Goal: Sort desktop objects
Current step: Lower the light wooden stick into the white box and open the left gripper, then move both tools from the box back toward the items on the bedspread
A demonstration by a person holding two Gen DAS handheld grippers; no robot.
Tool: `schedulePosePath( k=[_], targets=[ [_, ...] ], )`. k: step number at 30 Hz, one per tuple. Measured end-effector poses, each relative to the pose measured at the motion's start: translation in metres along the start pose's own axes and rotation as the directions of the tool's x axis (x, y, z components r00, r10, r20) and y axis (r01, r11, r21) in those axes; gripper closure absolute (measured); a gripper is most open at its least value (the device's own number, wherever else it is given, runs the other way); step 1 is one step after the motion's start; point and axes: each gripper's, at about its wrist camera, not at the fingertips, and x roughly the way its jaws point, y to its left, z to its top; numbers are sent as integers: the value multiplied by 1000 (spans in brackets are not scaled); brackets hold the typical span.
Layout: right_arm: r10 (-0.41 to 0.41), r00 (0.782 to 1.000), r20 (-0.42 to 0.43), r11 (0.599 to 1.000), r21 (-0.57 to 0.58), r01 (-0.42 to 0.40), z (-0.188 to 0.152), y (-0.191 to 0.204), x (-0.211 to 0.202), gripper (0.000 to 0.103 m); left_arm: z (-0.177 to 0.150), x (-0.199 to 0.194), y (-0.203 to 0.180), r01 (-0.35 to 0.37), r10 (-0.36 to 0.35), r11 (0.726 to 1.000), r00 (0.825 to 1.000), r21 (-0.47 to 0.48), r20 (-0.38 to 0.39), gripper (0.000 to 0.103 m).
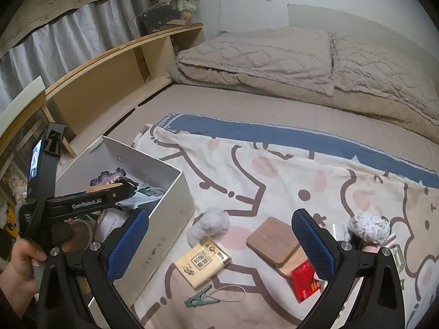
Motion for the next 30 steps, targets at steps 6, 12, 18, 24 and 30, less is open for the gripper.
schedulePosePath(
  k=[6,12,18,24,30],
  targets=[
    [-11,1000,-10,1000,-6,11,-2,-5,0,0,-2,7,-6,0,0,1000,1000,27,-22,3],
    [-11,1000,-7,1000,-3,11,-2,-7,-3,0,-2,7,-5,10,-9,1000,1000,26,-26,3],
    [-8,1000,-2,1000,-12,8,-3,-4,-5,0,-1,1,-1,31,-31,999,1000,8,-5,0],
    [-7,1000,5,1000,-21,7,-2,-1,-8,0,-1,-3,-2,21,-21,999,1000,32,11,0],
    [-6,1000,13,1000,-18,7,-1,-1,-11,0,-1,-10,-4,17,-19,999,999,51,36,0]
  ],
)
